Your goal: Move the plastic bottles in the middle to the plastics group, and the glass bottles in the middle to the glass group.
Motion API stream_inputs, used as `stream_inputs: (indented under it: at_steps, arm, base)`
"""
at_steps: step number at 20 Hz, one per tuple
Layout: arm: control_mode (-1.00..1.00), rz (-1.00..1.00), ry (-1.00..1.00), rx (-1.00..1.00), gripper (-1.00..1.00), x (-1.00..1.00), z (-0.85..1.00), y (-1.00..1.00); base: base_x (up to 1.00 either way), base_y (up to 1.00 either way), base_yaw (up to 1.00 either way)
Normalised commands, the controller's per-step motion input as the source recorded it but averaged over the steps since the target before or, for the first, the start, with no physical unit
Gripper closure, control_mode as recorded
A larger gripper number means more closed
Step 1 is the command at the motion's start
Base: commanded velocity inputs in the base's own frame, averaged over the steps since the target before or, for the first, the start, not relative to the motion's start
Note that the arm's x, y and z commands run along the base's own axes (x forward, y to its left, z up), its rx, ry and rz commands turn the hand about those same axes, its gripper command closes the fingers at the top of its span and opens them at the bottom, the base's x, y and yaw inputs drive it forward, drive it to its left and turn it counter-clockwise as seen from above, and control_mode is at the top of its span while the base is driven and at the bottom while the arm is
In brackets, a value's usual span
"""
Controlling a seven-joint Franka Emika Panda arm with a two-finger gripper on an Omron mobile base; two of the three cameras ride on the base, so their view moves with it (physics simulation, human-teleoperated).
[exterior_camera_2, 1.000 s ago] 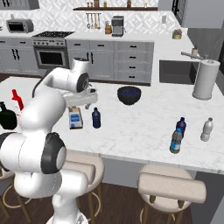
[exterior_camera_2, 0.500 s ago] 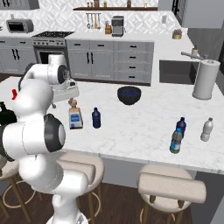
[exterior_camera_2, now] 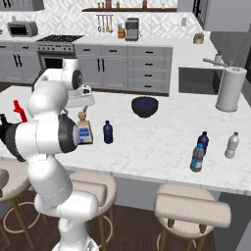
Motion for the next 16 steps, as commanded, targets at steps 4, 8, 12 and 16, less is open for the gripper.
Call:
stream_inputs:
  at_steps: [4, 8, 12, 16]
  arm:
    - [-1.00, -0.16, 0.00, 0.00, -1.00, 0.70, -0.33, 0.12]
    - [-1.00, -0.06, 0.00, 0.00, -1.00, 0.62, -0.35, 0.08]
    - [-1.00, -0.01, 0.00, 0.00, -1.00, 0.26, 0.00, 0.05]
    - [-1.00, 0.00, 0.00, 0.00, -1.00, -0.03, 0.00, 0.00]
  base:
    - [0.00, 0.00, 0.00]
    - [0.00, 0.00, 0.00]
    - [0.00, 0.00, 0.00]
    - [0.00, 0.00, 0.00]
